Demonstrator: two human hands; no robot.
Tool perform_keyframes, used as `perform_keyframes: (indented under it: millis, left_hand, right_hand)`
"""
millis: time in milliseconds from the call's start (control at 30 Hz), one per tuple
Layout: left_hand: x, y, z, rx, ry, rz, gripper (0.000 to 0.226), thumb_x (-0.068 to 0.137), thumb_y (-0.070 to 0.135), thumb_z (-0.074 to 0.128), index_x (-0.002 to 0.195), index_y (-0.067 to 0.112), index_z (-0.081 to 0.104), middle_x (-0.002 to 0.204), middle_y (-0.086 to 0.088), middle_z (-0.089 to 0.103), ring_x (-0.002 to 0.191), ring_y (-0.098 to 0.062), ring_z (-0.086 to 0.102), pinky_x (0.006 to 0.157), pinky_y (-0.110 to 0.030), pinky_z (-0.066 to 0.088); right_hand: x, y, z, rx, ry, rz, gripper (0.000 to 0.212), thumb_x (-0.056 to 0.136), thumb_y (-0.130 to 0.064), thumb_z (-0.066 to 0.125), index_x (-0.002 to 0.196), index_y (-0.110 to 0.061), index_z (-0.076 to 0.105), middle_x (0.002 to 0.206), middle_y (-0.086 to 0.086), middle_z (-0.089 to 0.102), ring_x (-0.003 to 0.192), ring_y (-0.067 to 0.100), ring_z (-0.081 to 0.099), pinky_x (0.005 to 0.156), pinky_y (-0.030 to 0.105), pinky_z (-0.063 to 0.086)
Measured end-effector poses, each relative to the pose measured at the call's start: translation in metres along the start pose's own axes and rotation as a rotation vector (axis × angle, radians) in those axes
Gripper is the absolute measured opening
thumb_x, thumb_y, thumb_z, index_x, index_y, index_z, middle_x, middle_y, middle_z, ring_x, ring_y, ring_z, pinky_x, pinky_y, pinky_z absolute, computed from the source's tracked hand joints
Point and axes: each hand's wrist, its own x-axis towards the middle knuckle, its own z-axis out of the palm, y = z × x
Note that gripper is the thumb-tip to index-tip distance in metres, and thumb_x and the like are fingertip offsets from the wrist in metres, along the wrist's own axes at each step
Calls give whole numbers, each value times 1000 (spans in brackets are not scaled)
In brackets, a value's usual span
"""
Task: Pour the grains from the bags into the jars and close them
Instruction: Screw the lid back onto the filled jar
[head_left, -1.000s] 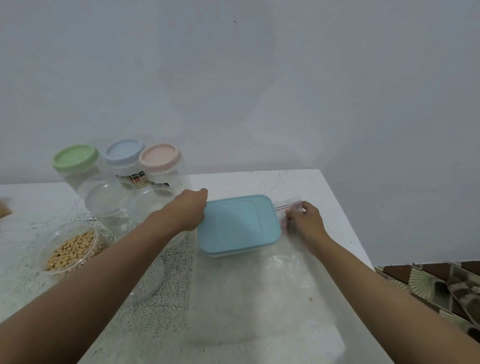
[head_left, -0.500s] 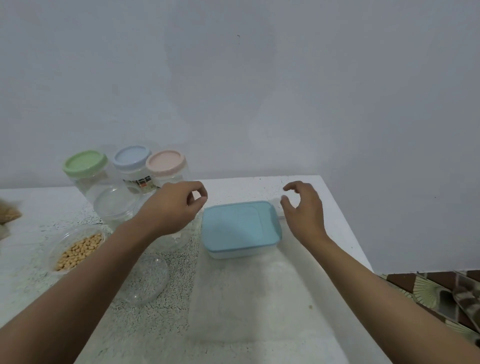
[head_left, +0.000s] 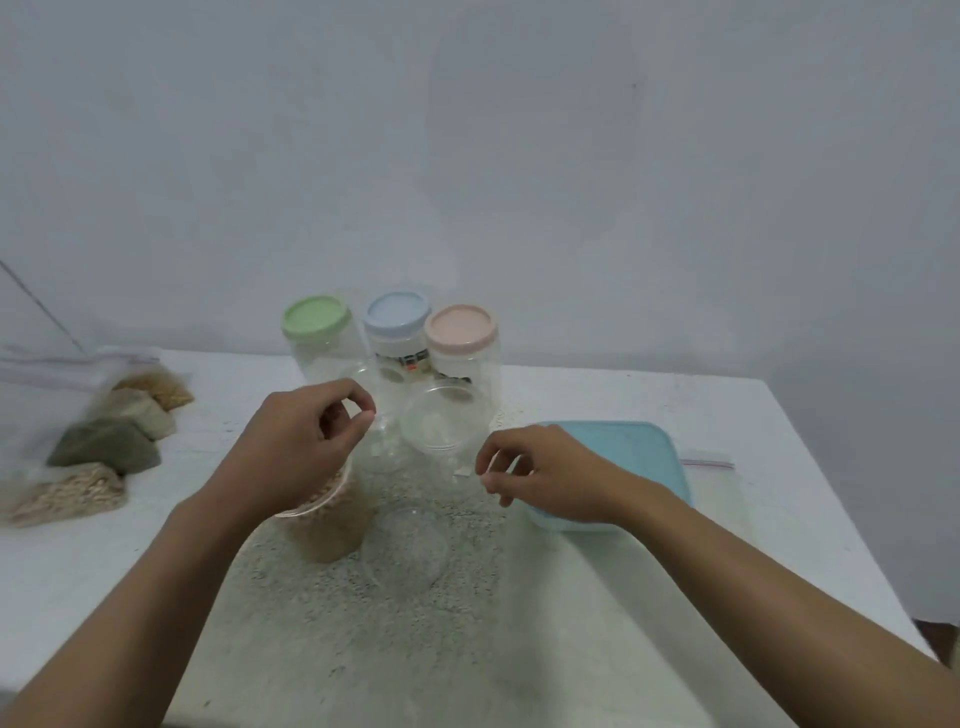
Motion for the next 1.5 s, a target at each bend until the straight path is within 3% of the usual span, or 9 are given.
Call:
perform_keyframes:
  millis: [300, 500, 667, 767, 967, 1133, 1267, 1400, 1500]
  left_hand:
    - [-18, -107, -19, -1, -207, -64, 31, 94, 54, 58, 123, 46, 51, 116, 9, 52, 110, -5, 54, 85, -27, 47]
    - [-17, -141, -16, -200, -440, -22, 64, 89, 70, 47, 145, 41, 38, 143, 9, 41, 126, -10, 51, 98, -34, 54]
    - [-10, -157, -8, -267, -491, 70, 68, 83, 78, 56, 140, 49, 34, 143, 11, 37, 129, -15, 49, 96, -38, 57]
    - [-2, -161, -9, -320, -531, 104, 73, 79, 81, 59, 141, 50, 32, 142, 5, 38, 129, -21, 51, 95, -44, 58]
    - [19, -155, -4, -341, -629, 109, 70, 88, 73, 54, 146, 38, 36, 155, -2, 34, 142, -25, 42, 105, -49, 51]
    - [22, -156, 8, -374, -635, 115, 85, 78, 88, 50, 146, 39, 36, 152, 1, 39, 137, -18, 46, 105, -51, 51]
    - [14, -163, 16, -535, -594, 96, 81, 72, 76, 72, 140, 47, 42, 144, 10, 51, 129, -11, 53, 98, -44, 55]
    - [13, -169, 23, -655, -560, 80, 81, 65, 55, 89, 135, 48, 48, 135, 15, 60, 123, -6, 60, 100, -44, 56]
    - [12, -173, 26, -734, -529, 93, 89, 62, 45, 94, 138, 42, 47, 133, 11, 64, 124, -13, 62, 99, -45, 56]
  right_hand:
    - [66, -59, 74, -521, -373, 14, 52, 99, -37, 62, 146, -19, 51, 146, 5, 53, 131, 22, 51, 107, 37, 43]
    - [89, -80, 122, -761, -354, 187, 46, 80, -23, 80, 122, -13, 64, 117, 4, 63, 103, 25, 64, 86, 41, 58]
    - [97, -78, 136, -740, -252, 300, 53, 76, -12, 83, 125, -14, 63, 116, 4, 66, 102, 22, 63, 86, 33, 58]
    - [95, -78, 140, -723, -239, 370, 65, 70, -16, 89, 129, -18, 62, 118, 1, 68, 107, 20, 64, 92, 35, 57]
    - [88, -75, 143, -757, -112, 340, 52, 83, -14, 79, 132, -20, 63, 121, 0, 67, 110, 20, 62, 94, 36, 56]
    - [87, -84, 135, -792, -55, 358, 57, 69, -36, 91, 119, -21, 67, 115, -5, 64, 107, 17, 60, 84, 31, 52]
    - [83, -96, 129, -824, 122, 346, 10, 83, -21, 70, 84, -21, 59, 92, 1, 68, 88, 22, 64, 68, 29, 47]
    - [78, -106, 123, -751, 272, 400, 17, 85, -21, 62, 75, -20, 48, 80, 1, 61, 77, 24, 61, 67, 34, 54]
    - [78, -116, 123, -691, 416, 326, 20, 91, -24, 56, 79, -19, 41, 74, -3, 51, 69, 23, 53, 55, 33, 39]
